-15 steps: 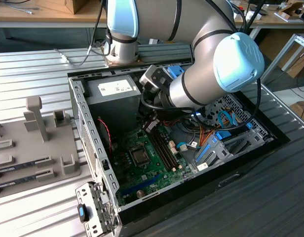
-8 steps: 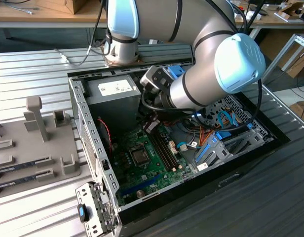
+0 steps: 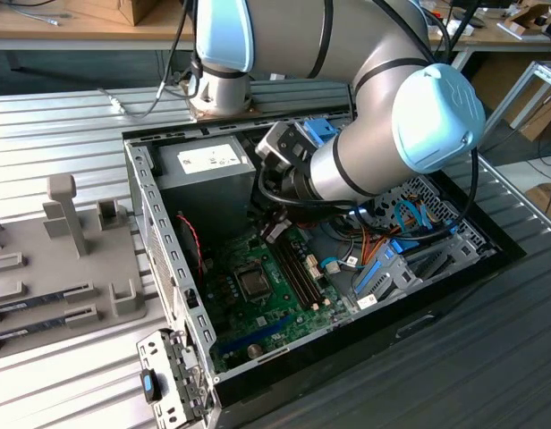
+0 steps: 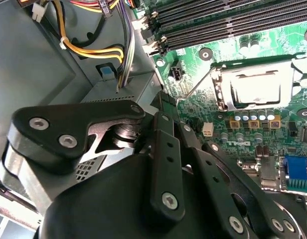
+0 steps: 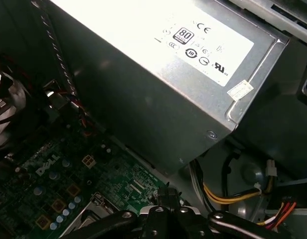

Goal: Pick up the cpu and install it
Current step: 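Close the cpu cover, then install the first cpu locking lever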

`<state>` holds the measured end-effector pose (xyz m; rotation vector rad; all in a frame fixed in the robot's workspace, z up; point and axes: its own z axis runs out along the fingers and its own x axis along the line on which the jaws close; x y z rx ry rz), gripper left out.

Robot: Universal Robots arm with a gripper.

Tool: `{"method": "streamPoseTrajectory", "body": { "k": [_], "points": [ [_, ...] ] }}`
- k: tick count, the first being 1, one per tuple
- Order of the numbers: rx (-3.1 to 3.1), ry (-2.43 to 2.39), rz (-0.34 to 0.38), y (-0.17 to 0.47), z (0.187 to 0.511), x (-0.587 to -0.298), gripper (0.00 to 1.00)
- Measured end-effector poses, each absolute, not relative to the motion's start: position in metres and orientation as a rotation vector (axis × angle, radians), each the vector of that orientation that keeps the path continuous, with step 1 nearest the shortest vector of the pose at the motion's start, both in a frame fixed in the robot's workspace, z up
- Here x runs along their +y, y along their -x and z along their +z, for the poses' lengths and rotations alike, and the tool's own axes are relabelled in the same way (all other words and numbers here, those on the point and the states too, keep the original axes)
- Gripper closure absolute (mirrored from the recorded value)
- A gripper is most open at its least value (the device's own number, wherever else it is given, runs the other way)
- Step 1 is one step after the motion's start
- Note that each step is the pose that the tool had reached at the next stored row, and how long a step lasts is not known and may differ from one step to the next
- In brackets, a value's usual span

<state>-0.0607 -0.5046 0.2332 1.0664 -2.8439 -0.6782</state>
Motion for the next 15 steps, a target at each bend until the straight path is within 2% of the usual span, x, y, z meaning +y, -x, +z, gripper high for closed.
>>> {"method": "streamPoseTrajectory", "body": {
  "k": [15],
  "points": [
    [-2.844,-1.066,-0.677,0.0607,0.2333,-0.5111,0.89]
  ]
}}
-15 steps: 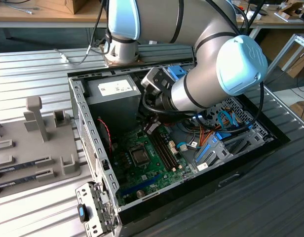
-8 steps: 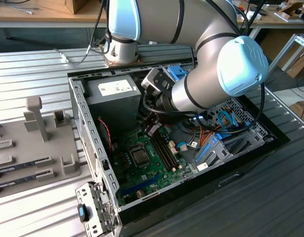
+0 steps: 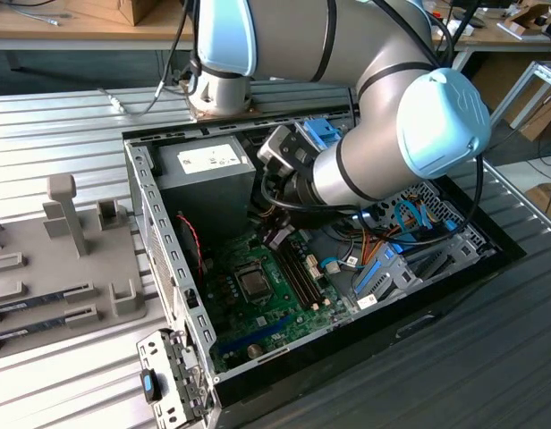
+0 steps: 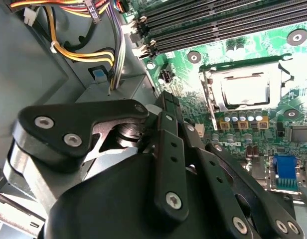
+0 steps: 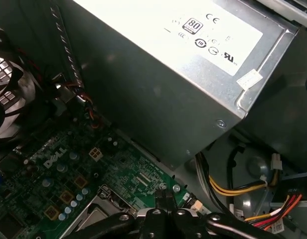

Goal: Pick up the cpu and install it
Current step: 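Install the first cpu locking lever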

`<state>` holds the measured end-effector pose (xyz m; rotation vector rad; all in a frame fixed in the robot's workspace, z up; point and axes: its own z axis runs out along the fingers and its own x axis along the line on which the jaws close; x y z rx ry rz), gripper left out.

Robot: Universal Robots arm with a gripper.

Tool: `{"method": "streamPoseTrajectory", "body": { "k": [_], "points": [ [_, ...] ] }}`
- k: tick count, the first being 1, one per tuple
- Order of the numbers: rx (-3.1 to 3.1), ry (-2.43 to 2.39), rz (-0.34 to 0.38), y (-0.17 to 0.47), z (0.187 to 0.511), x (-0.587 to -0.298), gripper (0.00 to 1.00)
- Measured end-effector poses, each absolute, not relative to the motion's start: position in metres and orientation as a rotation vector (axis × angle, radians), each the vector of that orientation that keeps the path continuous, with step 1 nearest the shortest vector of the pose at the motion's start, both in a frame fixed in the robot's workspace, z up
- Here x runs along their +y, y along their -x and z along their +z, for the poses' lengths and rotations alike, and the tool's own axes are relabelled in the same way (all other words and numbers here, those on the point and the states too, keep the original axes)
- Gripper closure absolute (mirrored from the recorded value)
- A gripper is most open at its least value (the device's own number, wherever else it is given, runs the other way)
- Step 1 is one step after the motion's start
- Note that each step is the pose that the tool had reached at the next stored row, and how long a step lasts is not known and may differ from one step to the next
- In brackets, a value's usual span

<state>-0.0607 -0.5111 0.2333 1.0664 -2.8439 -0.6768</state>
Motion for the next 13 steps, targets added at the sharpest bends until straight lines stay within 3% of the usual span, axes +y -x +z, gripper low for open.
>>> {"method": "streamPoseTrajectory", "body": {
  "k": [13],
  "points": [
    [-2.844,-1.065,-0.663,0.0609,0.2326,-0.5175,0.89]
  ]
}}
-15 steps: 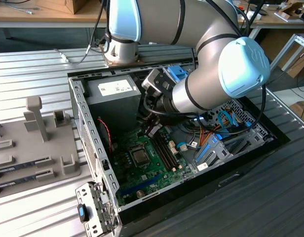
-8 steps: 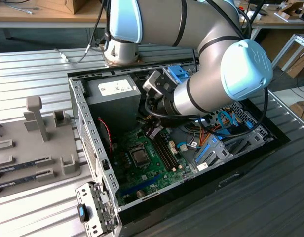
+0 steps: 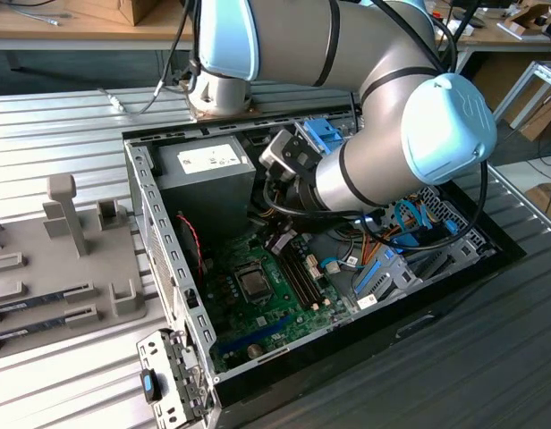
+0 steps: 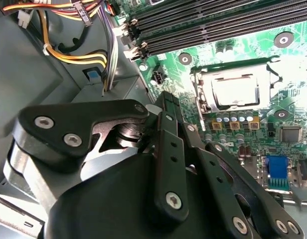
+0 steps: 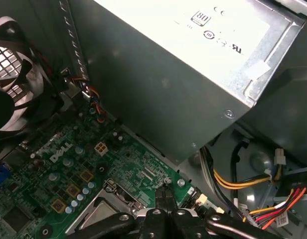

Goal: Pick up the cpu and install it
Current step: 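Install the first cpu locking lever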

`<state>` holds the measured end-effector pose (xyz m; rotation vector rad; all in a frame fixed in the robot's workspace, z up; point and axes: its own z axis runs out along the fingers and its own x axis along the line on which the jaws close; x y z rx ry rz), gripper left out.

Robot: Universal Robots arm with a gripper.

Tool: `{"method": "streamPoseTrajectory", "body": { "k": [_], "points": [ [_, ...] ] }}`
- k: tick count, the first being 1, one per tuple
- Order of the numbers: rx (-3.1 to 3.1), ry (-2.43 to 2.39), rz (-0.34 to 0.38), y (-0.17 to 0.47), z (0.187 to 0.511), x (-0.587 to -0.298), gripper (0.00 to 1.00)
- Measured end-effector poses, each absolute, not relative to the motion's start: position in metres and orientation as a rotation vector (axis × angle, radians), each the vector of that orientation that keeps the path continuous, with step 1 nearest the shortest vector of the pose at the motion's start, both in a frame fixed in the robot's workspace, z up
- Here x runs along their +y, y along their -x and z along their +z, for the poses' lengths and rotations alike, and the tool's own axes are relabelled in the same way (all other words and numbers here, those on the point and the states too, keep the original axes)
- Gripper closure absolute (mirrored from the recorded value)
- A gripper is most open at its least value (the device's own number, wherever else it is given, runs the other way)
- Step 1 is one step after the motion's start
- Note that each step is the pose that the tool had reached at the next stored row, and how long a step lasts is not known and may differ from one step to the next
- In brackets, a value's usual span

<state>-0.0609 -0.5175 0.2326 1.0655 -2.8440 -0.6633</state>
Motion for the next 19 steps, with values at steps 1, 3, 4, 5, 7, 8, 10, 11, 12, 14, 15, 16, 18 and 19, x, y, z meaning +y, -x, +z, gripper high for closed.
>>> {"method": "streamPoseTrajectory", "body": {
  "k": [1,3,4,5,7,8,10,11,12,14,15,16,18,19],
  "points": [
    [-2.844,-1.064,-0.65,0.061,0.233,-0.517,0.89],
    [-2.845,-1.06,-0.606,0.061,0.233,-0.517,0.89],
    [-2.845,-1.058,-0.588,0.061,0.233,-0.517,0.89],
    [-2.844,-1.056,-0.569,0.061,0.233,-0.517,0.89],
    [-2.844,-1.053,-0.544,0.061,0.234,-0.517,0.89],
    [-2.844,-1.053,-0.539,0.061,0.236,-0.517,0.89],
    [-2.844,-1.052,-0.532,0.061,0.242,-0.517,0.89],
    [-2.844,-1.051,-0.526,0.061,0.246,-0.517,0.89],
    [-2.843,-1.05,-0.516,0.061,0.249,-0.517,0.89],
    [-2.843,-1.048,-0.495,0.061,0.252,-0.517,0.89],
    [-2.842,-1.045,-0.471,0.061,0.252,-0.517,0.89],
    [-2.84,-1.041,-0.437,0.061,0.252,-0.517,0.89],
    [-2.835,-1.035,-0.387,0.061,0.252,-0.516,0.89],
    [-2.833,-1.034,-0.378,0.06,0.252,-0.515,0.89]
  ]
}}
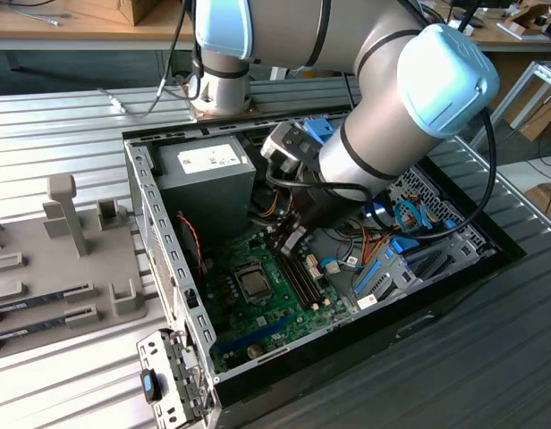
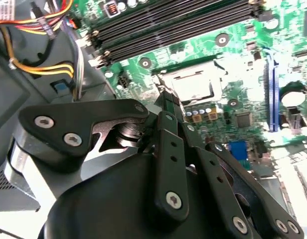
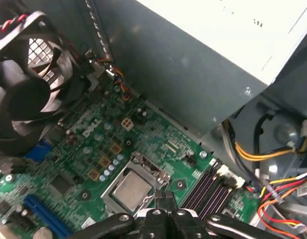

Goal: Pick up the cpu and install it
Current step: 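Install the first cpu locking lever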

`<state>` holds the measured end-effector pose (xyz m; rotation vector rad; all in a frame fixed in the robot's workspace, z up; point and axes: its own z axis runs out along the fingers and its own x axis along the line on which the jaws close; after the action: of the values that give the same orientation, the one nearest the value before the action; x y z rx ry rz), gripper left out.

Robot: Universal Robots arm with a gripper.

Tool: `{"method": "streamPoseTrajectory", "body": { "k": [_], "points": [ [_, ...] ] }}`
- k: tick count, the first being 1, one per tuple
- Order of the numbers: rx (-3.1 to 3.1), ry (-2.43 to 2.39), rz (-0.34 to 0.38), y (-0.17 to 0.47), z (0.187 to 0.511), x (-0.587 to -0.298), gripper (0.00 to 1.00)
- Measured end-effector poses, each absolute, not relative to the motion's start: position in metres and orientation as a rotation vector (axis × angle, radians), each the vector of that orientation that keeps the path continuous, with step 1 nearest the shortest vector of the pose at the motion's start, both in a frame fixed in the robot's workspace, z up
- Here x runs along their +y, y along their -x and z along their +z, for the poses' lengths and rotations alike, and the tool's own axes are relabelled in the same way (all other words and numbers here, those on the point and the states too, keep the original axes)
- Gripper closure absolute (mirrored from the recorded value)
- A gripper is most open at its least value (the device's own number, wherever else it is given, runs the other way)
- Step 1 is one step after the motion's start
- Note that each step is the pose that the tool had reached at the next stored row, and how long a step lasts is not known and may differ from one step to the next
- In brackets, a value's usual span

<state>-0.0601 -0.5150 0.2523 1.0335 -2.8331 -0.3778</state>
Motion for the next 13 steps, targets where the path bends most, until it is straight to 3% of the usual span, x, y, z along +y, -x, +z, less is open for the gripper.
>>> {"method": "streamPoseTrajectory", "body": {
  "k": [13],
  "points": [
    [-2.827,-1.028,-0.353,0.059,0.251,-0.504,0.89]
  ]
}}
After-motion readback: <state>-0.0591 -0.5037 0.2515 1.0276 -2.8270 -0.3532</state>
